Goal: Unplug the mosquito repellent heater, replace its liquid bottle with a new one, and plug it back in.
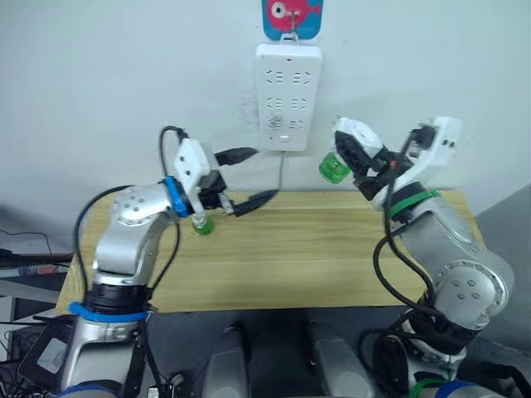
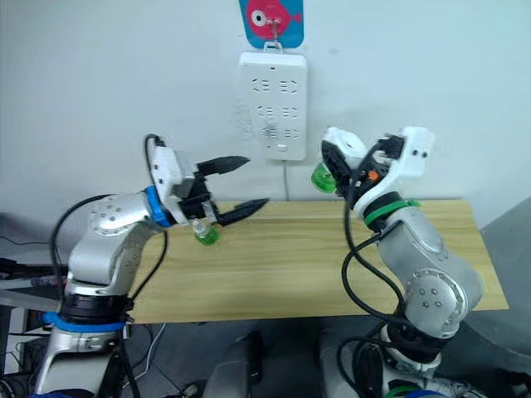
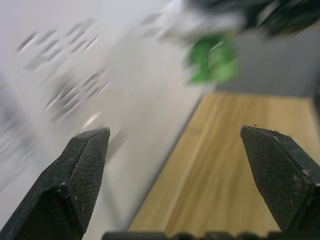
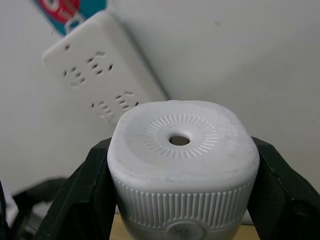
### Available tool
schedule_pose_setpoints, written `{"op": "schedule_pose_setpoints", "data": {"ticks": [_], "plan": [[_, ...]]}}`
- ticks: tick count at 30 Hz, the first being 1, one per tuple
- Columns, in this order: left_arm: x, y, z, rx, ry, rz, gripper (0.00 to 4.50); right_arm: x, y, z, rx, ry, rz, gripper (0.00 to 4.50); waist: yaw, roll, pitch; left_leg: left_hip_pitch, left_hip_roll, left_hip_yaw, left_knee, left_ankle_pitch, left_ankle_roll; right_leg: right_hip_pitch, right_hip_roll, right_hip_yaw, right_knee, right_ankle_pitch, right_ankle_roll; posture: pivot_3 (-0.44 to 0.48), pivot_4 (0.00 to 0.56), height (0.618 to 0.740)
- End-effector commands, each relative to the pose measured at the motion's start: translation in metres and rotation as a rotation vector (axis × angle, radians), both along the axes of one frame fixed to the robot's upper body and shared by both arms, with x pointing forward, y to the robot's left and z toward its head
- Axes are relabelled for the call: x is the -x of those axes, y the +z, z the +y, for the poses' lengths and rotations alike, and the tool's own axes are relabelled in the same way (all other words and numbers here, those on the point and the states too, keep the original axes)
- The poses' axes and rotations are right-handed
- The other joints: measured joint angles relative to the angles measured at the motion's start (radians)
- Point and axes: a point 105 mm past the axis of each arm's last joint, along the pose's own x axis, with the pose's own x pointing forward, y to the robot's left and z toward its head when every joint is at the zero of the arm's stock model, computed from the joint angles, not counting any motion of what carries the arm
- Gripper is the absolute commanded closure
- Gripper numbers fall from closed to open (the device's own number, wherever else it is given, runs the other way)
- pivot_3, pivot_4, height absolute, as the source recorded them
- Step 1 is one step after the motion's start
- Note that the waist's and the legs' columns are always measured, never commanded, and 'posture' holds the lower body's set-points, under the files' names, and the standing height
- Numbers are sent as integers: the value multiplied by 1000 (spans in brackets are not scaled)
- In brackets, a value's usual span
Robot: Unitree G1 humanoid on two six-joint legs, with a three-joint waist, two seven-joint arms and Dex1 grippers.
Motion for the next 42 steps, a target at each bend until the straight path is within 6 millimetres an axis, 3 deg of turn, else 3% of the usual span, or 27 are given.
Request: {"op": "schedule_pose_setpoints", "data": {"ticks": [1,5,12,15,23,34,37,42], "plan": [[7,7,-23,53,-35,-51,0,14,12,-8,-285,-9,-8,1533,-3,0,0,0,-1,1,0,0,0,0,0,1,-1,0,0,-151,280,740],[0,13,-37,157,-31,-10,0,25,11,-4,-443,63,45,1533,-13,0,0,0,-2,1,0,0,0,0,3,1,-1,0,0,-171,278,740],[5,21,-52,214,-112,5,0,36,12,-1,-512,132,99,1533,-40,0,0,0,-1,1,-1,0,0,0,5,2,-3,0,1,-189,272,740],[7,27,-53,236,-127,8,0,37,11,-1,-518,138,112,1533,-50,0,0,0,-1,1,-1,0,0,0,5,2,-4,0,1,-189,271,740],[9,16,-55,215,-148,93,0,39,17,7,-524,176,110,1533,-54,0,0,0,-1,0,0,0,0,1,5,1,-4,-3,5,-186,268,740],[6,26,-53,250,-140,45,0,39,13,10,-514,186,121,1533,-53,0,0,0,-1,0,0,0,0,1,5,2,-4,-3,5,-185,265,740],[7,25,-54,238,-150,46,544,39,11,10,-513,189,124,1533,-53,0,0,0,-1,0,0,0,0,1,5,2,-4,-3,5,-185,265,740],[10,20,-57,214,-166,66,2164,41,10,10,-509,199,122,1533,-53,0,0,0,-1,0,0,0,0,1,5,2,-4,-3,5,-188,266,740]]}}
